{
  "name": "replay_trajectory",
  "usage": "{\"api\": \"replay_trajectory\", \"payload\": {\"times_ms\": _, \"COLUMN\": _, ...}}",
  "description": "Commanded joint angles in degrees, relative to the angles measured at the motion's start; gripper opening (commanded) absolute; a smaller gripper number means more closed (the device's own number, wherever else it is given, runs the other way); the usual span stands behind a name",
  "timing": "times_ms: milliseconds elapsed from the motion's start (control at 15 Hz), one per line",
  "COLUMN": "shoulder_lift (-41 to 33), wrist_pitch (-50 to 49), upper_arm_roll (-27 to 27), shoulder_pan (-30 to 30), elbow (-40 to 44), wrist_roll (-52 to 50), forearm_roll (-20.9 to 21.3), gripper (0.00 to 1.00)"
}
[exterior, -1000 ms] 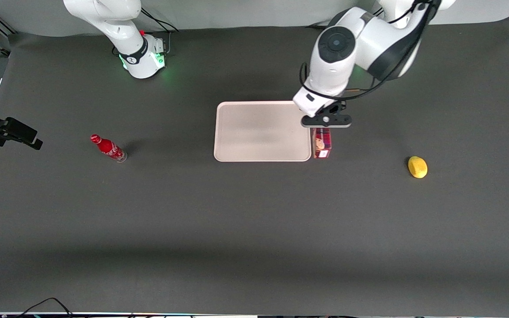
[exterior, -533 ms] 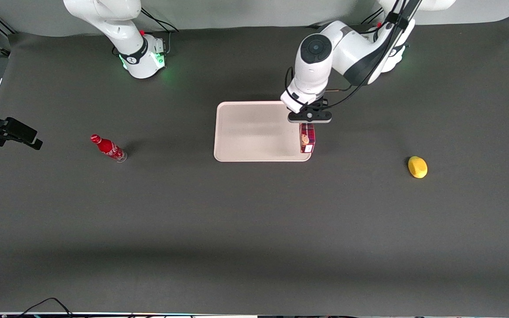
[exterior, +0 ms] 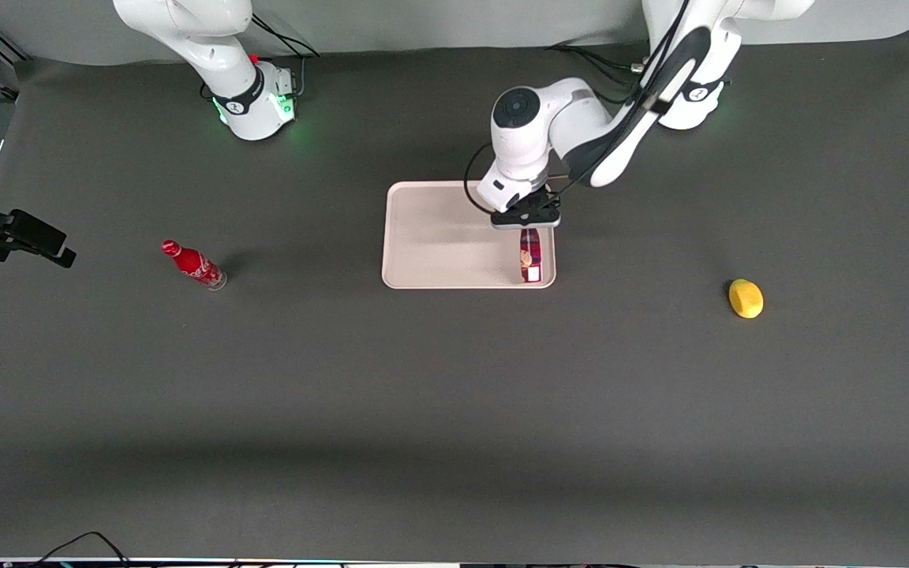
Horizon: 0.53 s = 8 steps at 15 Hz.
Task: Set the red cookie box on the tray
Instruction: 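Lower the cookie box onto the tray and open the left gripper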
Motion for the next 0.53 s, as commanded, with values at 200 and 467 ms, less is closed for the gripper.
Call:
{"api": "replay_trajectory", "payload": {"times_ms": 200, "shoulder_lift": 4.08, "wrist_pitch": 1.92, "upper_arm_roll": 0.02, "shoulder_pan": -0.43, "elbow": 1.06, "wrist_roll": -3.4, "forearm_roll": 3.99, "gripper": 0.0}}
{"api": "replay_trajectory", "payload": {"times_ms": 467, "shoulder_lift": 4.34, "wrist_pitch": 1.92, "upper_arm_roll": -0.07, "shoulder_pan": -0.43, "elbow": 1.32, "wrist_roll": -3.4, "forearm_roll": 3.9, "gripper": 0.92}}
